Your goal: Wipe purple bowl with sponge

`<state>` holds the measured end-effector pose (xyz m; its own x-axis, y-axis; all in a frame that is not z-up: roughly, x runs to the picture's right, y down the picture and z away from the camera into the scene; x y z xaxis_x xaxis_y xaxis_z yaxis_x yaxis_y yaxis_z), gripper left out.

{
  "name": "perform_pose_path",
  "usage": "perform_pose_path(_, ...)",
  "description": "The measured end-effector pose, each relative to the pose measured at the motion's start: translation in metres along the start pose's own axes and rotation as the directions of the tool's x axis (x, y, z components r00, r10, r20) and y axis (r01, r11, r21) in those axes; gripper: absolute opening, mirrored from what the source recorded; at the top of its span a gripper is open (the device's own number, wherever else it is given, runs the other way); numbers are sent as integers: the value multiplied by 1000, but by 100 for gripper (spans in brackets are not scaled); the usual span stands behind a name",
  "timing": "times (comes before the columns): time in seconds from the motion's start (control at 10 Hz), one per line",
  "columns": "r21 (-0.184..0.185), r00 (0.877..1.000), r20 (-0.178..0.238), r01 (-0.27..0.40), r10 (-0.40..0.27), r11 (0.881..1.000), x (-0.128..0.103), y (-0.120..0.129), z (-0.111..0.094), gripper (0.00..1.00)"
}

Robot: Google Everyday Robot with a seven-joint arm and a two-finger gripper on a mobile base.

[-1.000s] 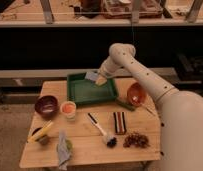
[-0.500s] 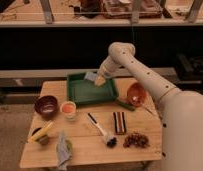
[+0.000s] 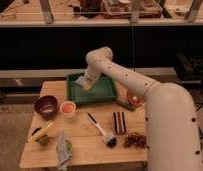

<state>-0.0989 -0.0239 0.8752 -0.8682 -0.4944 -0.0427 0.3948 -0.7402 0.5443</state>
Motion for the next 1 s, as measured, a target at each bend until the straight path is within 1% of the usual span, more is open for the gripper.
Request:
perform_pose_path(0.1,-13,999,-4,-46,46,999,18,-10,15,3)
perform_pose_path(0.2,-14,998,-9,-70,70,997,30,-18,23,3)
perform_pose_path(0.4,-18,995,-14,-97,97,995,42,-26,32,3)
perform_pose_path(0.6,-22,994,-13,-107,106,994,41,-23,31,3)
perform_pose_path(0.7,-23,991,0,-132,132,991,39,-22,32,3)
perform_pose_path(0.9,-27,982,18,-186,186,982,53,-29,31,3)
perform_pose_path(1.0,-35,974,25,-224,225,974,68,-35,31,3)
